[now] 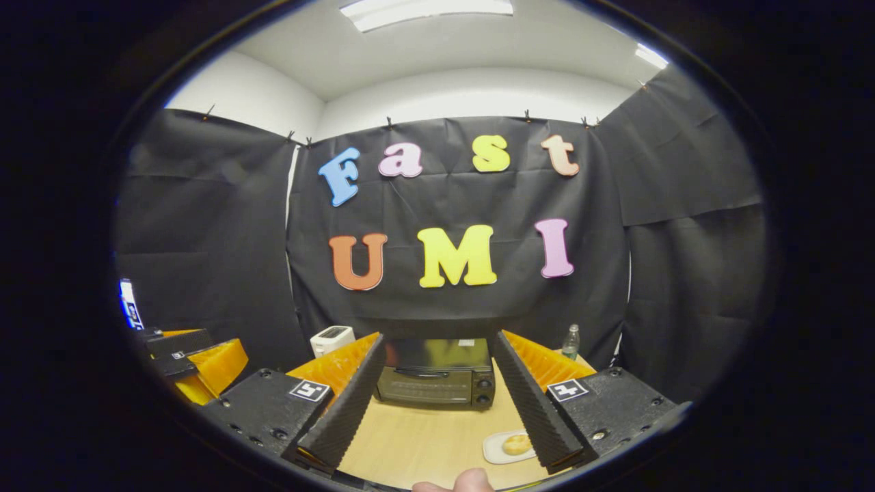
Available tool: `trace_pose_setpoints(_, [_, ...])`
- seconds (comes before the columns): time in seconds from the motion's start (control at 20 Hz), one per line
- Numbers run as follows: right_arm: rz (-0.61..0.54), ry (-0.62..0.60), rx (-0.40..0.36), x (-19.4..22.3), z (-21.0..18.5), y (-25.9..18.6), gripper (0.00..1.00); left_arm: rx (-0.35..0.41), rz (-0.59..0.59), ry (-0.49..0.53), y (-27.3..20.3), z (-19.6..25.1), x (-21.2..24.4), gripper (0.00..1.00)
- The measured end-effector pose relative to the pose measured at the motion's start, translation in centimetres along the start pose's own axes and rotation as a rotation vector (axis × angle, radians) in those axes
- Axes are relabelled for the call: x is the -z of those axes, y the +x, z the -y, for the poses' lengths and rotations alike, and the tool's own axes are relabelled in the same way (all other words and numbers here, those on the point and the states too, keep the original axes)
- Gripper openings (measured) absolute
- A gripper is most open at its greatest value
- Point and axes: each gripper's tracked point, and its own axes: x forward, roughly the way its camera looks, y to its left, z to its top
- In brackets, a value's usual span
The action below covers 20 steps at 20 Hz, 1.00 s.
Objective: Open the electric oven with the left hand, put the food in, and close the electric oven.
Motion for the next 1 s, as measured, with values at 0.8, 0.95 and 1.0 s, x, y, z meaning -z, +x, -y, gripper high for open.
trace_pose_setpoints(0.8, [-0.064, 0.029, 0.359, 1.8, 19.4, 1.0, 0.99, 0.208, -0.191, 0.026, 14.1, 11.2, 8.4, 0.94])
trace_pose_setpoints(0.95, [-0.08, 0.04, 0.423, 2.4, 22.9, 1.0, 0.99, 0.214, -0.233, 0.033, 18.8, 12.6, 10.1, 0.94])
trace_pose_setpoints(1.0, [-0.086, 0.04, 0.438, 2.6, 23.8, 1.2, 0.99, 0.209, -0.24, 0.035, 20.3, 12.8, 10.6, 0.94])
